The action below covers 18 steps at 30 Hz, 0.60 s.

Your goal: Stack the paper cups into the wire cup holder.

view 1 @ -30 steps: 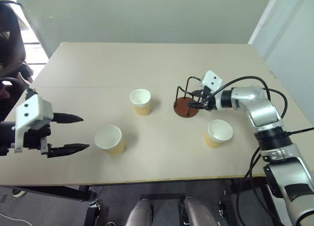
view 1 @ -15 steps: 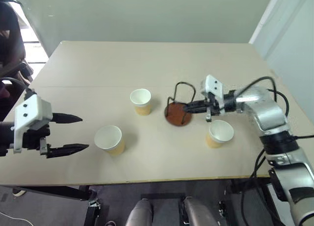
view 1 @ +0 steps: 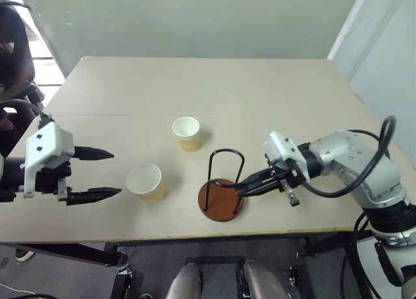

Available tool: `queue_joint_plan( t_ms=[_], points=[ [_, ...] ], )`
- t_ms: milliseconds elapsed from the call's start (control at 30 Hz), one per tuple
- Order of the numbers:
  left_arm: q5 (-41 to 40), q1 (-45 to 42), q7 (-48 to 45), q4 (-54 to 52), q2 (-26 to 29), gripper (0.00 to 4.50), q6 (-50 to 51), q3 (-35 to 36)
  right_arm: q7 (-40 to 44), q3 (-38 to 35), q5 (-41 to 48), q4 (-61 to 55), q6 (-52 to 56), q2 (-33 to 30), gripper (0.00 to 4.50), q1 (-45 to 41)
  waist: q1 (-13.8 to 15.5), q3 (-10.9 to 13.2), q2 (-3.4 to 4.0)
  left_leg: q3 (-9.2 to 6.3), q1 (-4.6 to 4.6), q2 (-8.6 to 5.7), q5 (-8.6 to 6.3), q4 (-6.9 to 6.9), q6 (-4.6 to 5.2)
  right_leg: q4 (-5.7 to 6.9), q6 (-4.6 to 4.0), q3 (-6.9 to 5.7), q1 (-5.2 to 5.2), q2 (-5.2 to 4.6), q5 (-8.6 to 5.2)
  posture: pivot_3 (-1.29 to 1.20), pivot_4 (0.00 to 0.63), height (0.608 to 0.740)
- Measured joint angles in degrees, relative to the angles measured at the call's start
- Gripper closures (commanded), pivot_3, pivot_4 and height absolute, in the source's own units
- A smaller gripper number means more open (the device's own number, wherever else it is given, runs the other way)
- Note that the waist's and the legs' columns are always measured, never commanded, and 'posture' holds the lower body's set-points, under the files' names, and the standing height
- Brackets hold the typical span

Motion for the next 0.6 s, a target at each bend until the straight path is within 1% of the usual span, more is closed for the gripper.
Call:
queue_joint_plan(
  t_ms=[267,433,533,600],
  points=[
    [0.0,0.0,-1.0,0.0,0.3,0.0,-0.1,0.0,-0.3,1.2,-1.5,0.0,-2.0,-0.4,4.48,0.4,0.0,0.0,-0.01,-0.03,-0.02,0.0,0.01,-0.04,-0.01,-0.02,-0.01,0.0,-0.03,0.02,0.0,0.0,0.15,0.74],
    [0.1,0.1,-1.2,0.0,0.4,0.0,-0.1,0.0,0.5,3.0,-3.3,0.0,-5.4,-0.9,4.48,0.4,0.0,0.0,-0.01,-0.03,-0.06,0.0,0.0,-0.08,-0.01,-0.06,-0.01,0.0,-0.05,0.01,0.0,0.0,0.15,0.74],
    [0.1,0.0,-1.2,0.0,0.4,0.0,-0.1,0.0,1.3,4.1,-4.5,0.2,-7.3,-0.9,3.73,0.1,0.0,0.0,-0.01,-0.03,-0.06,0.0,0.0,-0.08,-0.01,-0.06,-0.01,0.0,-0.05,0.01,0.01,0.0,0.15,0.74],
    [0.1,0.0,-1.2,0.0,0.4,0.0,-0.1,0.0,1.6,5.1,-5.7,0.6,-8.7,-0.9,3.09,-0.2,0.0,0.0,-0.01,-0.04,-0.05,0.0,0.0,-0.08,-0.01,-0.05,-0.01,0.0,-0.05,0.01,0.01,0.0,0.15,0.74]
  ],
)
